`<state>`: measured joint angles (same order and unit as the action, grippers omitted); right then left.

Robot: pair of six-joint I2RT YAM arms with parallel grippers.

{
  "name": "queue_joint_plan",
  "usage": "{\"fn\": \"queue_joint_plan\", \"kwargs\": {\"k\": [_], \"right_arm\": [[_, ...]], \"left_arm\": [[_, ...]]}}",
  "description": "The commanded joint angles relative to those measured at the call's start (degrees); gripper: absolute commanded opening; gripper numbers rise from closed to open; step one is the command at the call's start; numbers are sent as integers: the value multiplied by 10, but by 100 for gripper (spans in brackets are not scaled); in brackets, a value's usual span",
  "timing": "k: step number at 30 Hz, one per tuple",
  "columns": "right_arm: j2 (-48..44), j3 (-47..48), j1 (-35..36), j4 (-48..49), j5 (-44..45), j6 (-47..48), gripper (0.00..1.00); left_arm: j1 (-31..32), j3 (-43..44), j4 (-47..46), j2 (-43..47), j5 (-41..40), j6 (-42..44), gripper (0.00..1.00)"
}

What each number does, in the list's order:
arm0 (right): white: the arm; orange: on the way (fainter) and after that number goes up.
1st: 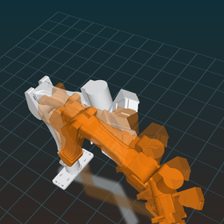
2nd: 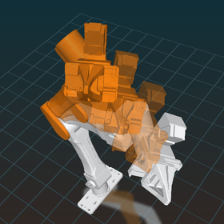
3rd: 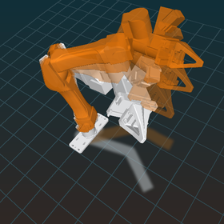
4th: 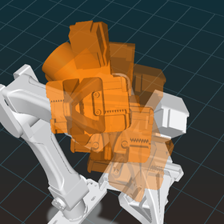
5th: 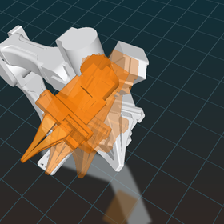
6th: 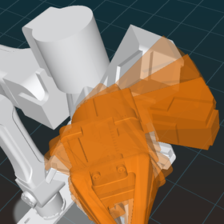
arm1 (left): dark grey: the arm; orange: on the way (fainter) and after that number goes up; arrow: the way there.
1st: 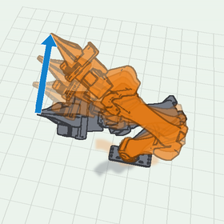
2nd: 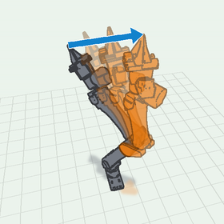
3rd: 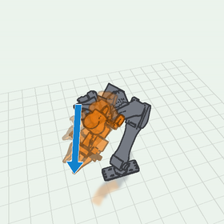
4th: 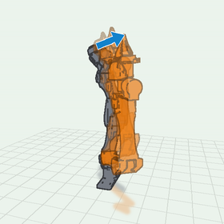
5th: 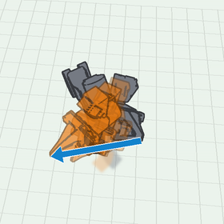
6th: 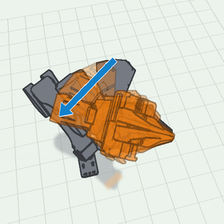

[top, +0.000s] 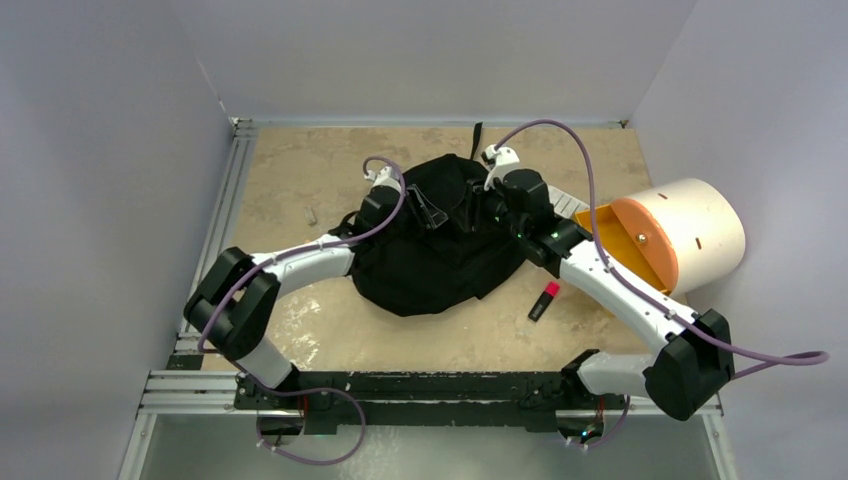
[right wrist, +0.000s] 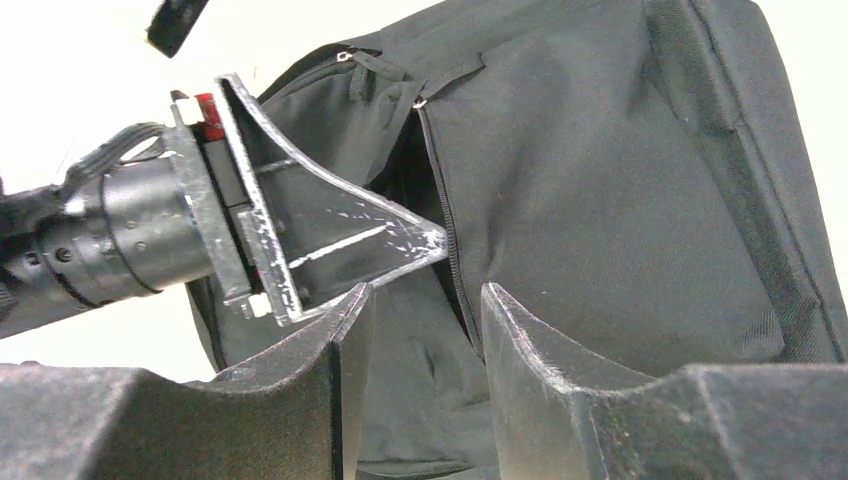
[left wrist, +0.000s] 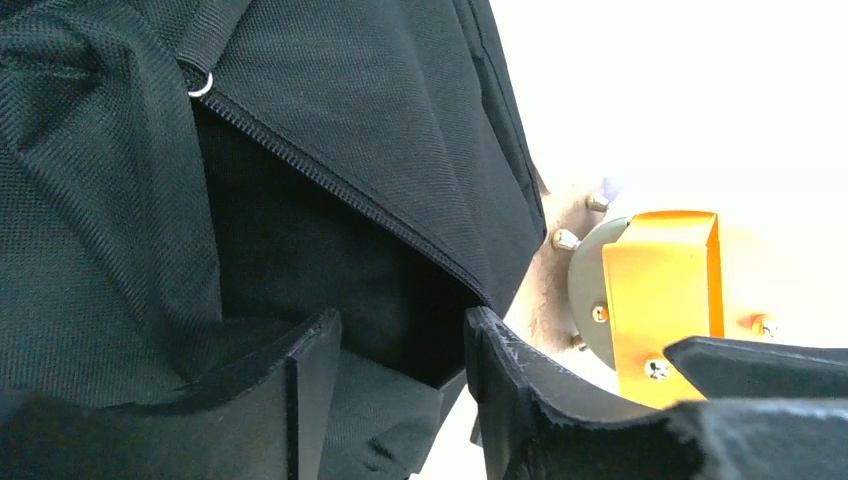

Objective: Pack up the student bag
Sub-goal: Adjust the student bag at the center of the board, then pick up the stationery from the center of the board.

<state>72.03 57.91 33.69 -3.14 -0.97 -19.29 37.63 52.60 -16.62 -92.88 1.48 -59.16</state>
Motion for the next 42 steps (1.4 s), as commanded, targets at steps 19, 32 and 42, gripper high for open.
{"fn": "queue_joint_plan", "kwargs": {"k": [19,32,42], "right_arm": [[-69,-29,2,-51,154,-105,56],[-118,-70,1,-227,244,-405,62],[-115,-125,2,-364,380,-594,69]], "left_arm": [[-3,-60,192,219,-71,7,34],[-3,-110,421,378,-147,15,40],[-3,-120,435,406,-140,12,42]]}}
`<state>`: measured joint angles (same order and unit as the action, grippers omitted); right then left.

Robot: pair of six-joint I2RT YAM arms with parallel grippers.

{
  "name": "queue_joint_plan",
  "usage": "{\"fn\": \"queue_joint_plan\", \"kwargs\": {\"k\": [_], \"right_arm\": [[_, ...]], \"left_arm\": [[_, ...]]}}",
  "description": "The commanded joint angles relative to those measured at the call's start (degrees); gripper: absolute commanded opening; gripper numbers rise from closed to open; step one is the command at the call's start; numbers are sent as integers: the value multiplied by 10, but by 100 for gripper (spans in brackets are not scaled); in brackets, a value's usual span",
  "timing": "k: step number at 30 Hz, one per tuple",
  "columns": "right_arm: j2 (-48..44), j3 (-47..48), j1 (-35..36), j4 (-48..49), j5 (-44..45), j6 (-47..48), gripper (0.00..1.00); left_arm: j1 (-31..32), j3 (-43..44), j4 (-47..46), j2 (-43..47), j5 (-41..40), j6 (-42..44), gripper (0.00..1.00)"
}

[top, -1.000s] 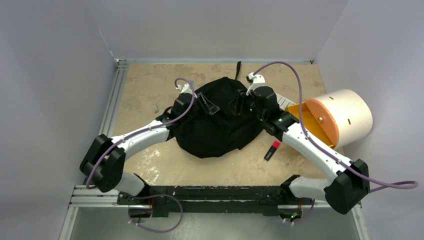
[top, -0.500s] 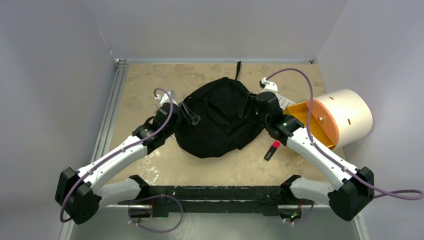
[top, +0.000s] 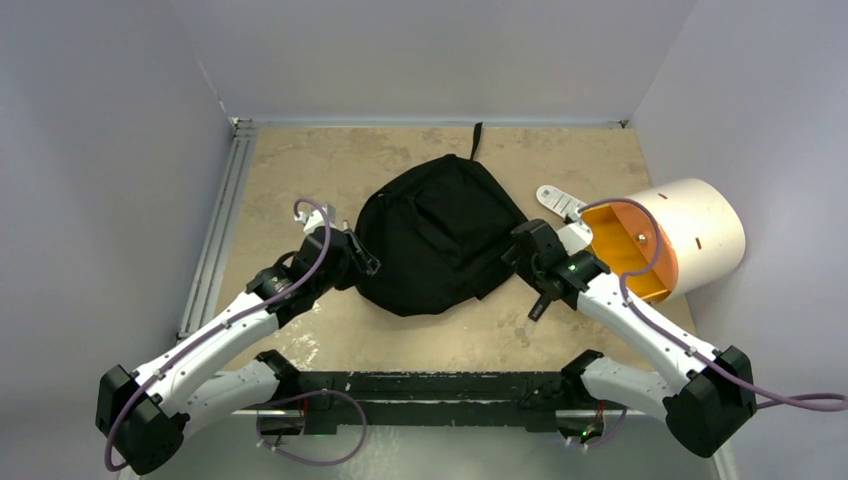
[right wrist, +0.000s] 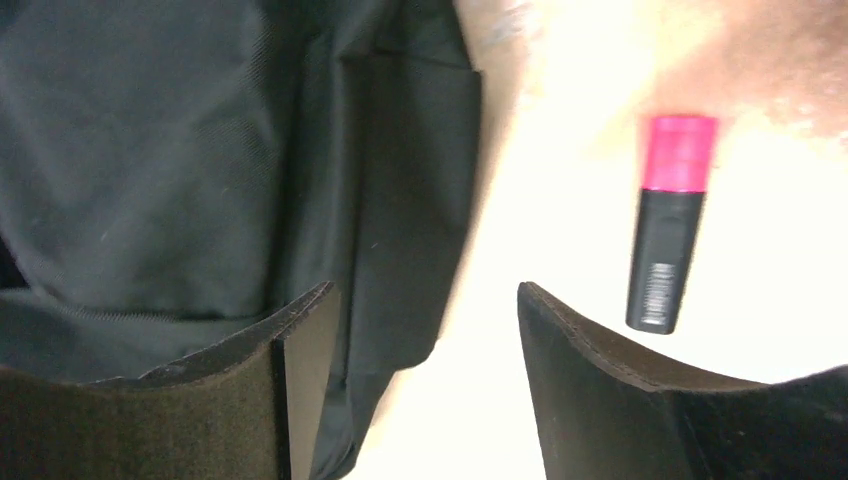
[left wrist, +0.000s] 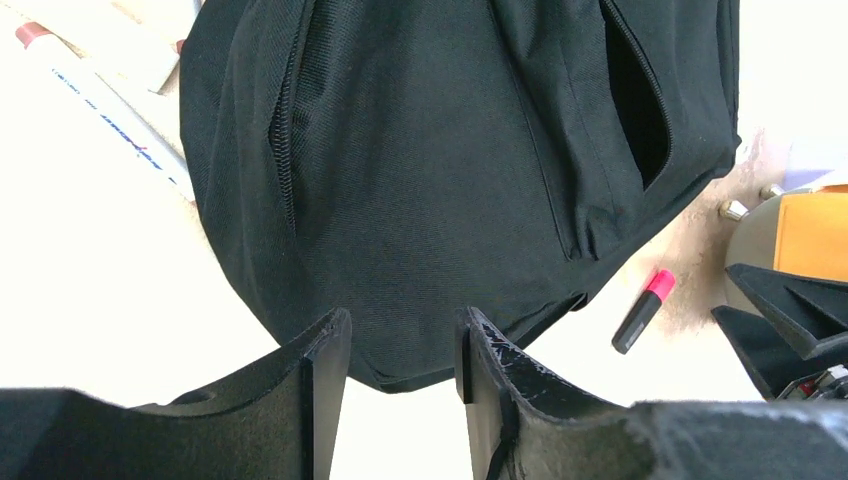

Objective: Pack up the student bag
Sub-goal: Pick up the stationery from the center of the board.

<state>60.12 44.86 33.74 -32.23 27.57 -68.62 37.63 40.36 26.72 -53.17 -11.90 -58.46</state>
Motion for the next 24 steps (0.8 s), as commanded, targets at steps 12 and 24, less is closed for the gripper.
{"fn": "queue_joint_plan", "kwargs": {"k": [12,24], "right_arm": [[108,-24,1,-130,122,-223,77],[194,-30,1,-133,141,-261,74]], "left_arm": [[-3,-4,3,11,-3,3,42],[-2,-10,4,14,-8,0,42]]}}
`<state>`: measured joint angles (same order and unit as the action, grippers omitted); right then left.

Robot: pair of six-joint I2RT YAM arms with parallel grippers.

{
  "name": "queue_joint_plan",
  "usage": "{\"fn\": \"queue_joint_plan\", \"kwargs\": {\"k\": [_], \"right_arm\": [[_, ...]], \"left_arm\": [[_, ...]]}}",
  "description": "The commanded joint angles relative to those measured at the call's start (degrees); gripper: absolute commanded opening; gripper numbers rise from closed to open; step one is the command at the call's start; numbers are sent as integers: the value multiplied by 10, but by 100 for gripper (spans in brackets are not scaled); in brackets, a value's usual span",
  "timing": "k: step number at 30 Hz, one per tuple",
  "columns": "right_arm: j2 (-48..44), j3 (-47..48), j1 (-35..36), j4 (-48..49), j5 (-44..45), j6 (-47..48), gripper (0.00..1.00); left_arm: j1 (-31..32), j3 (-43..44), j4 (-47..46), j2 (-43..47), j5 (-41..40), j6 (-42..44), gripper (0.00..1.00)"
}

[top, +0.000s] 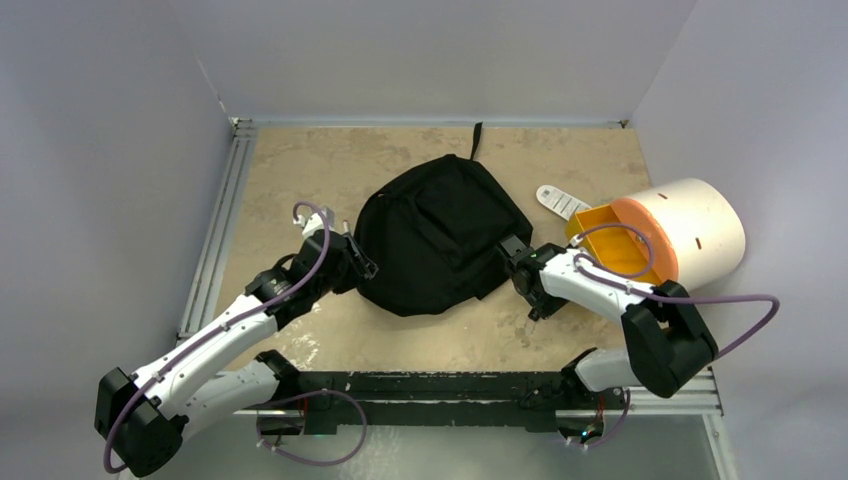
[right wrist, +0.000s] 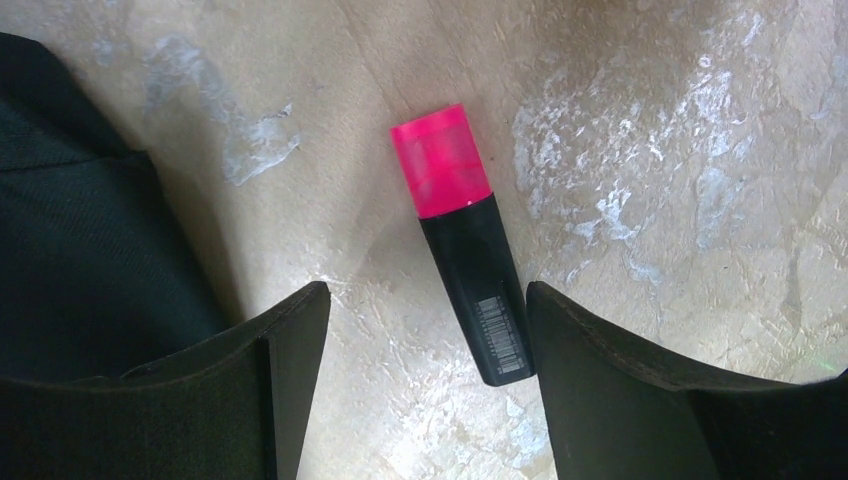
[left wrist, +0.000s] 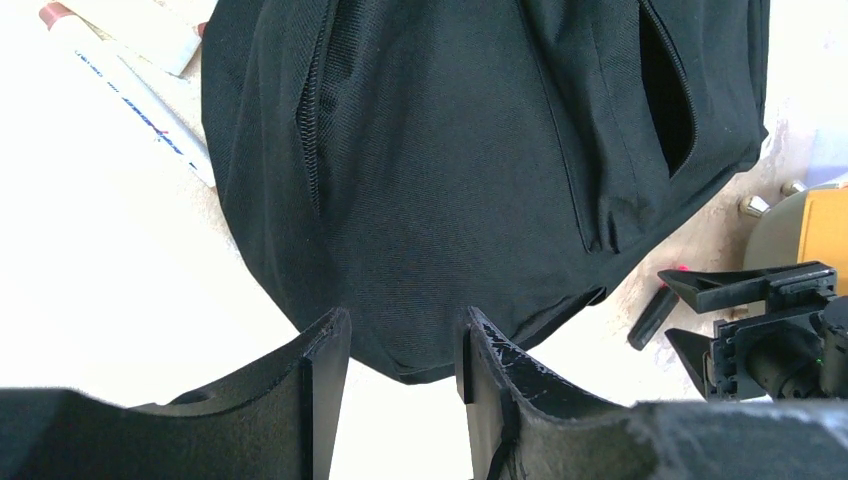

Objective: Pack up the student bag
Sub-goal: Pick up the stationery from the center of the board.

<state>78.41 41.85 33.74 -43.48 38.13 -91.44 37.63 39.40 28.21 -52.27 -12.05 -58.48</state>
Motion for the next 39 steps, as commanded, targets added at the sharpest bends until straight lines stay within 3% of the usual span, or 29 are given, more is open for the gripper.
{"fn": "queue_joint_plan", "kwargs": {"k": [1,23,26,32,39], "right_arm": [[13,-1,1,-17,34,-31,73],[16,-44,2,70,-27,14,51],[15,-45,2,76,-29,20,41],[15,-38,1,67,-25,24,27],[-19,1,2,8,11,9,23]], "left_arm": [[-3,0,-12,4,-5,0,42],[-2,-7,-17,-1,-5,-3,42],[-3,-11,-16,1,-5,-5,42],[-2,-14,-14,5,-6,-8,42],[-2,-9,-13,8,-3,-7,42]]}}
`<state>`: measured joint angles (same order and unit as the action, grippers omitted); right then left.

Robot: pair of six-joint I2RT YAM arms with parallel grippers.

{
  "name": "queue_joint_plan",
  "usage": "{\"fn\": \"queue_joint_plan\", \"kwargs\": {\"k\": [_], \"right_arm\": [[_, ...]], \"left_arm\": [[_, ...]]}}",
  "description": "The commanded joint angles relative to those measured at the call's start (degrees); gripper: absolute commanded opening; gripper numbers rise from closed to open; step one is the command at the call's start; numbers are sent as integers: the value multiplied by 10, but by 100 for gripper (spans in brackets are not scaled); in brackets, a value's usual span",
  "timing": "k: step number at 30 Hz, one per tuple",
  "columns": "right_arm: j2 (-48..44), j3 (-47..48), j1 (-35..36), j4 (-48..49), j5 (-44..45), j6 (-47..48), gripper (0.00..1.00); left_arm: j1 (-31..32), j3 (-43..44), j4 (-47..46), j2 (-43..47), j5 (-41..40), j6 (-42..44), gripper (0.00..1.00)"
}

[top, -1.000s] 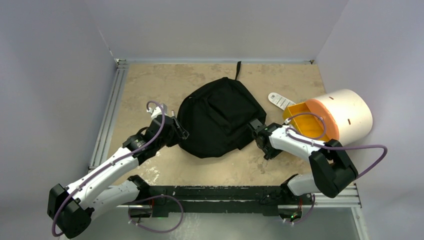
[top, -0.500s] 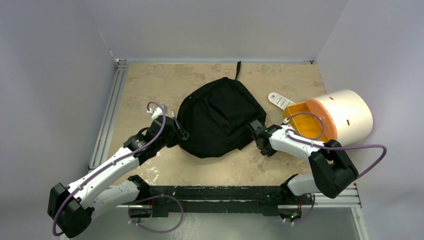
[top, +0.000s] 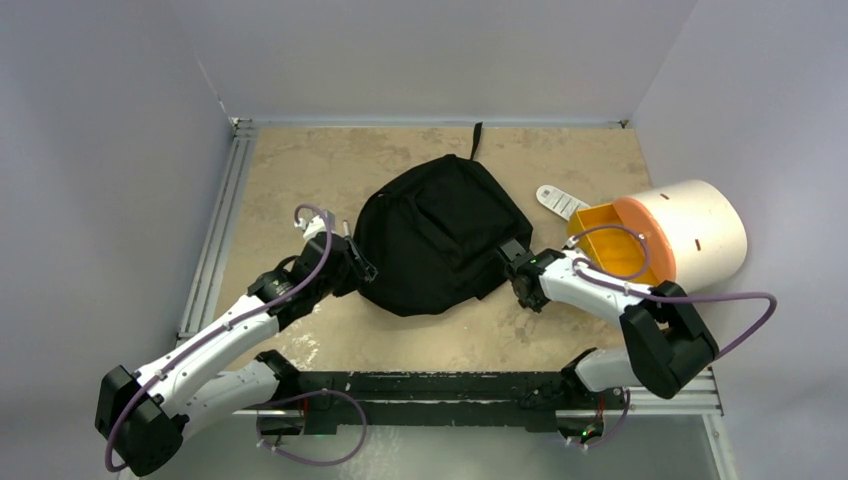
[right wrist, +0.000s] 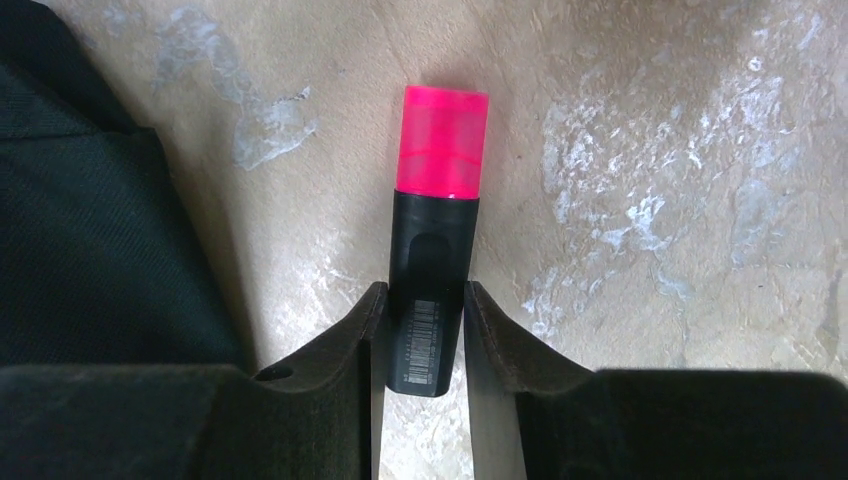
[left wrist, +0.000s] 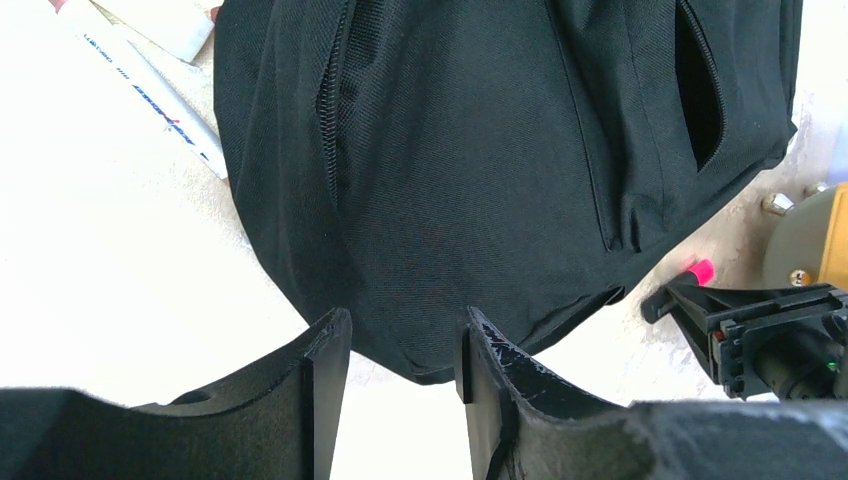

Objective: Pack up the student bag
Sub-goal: Pick up the stationery from the center of the board.

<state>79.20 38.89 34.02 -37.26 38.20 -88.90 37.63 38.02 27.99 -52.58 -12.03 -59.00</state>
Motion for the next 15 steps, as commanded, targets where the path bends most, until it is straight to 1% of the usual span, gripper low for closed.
{"fn": "queue_joint_plan", "kwargs": {"k": [1,4,7,11,13,15], "right_arm": [[-35,39,-1,-65,19,-18,23],[-64,68,-1,-93,40,-12,22],[-91,87,0,-87,38,25,21],[-146,80,0,-19,8,116,14],[-180,71,0,22,-8,164,13],[-218,63,0,72,-37,234,14]], "left_arm": [[-3,7,-11,12,-3,-1,42],[-2,11,-8,15,-1,1,42],[-3,15,-9,18,5,3,42],[-2,21,-11,20,14,4,43],[-3,27,-12,22,22,6,44],[-3,36,-15,25,33,9,46]]}}
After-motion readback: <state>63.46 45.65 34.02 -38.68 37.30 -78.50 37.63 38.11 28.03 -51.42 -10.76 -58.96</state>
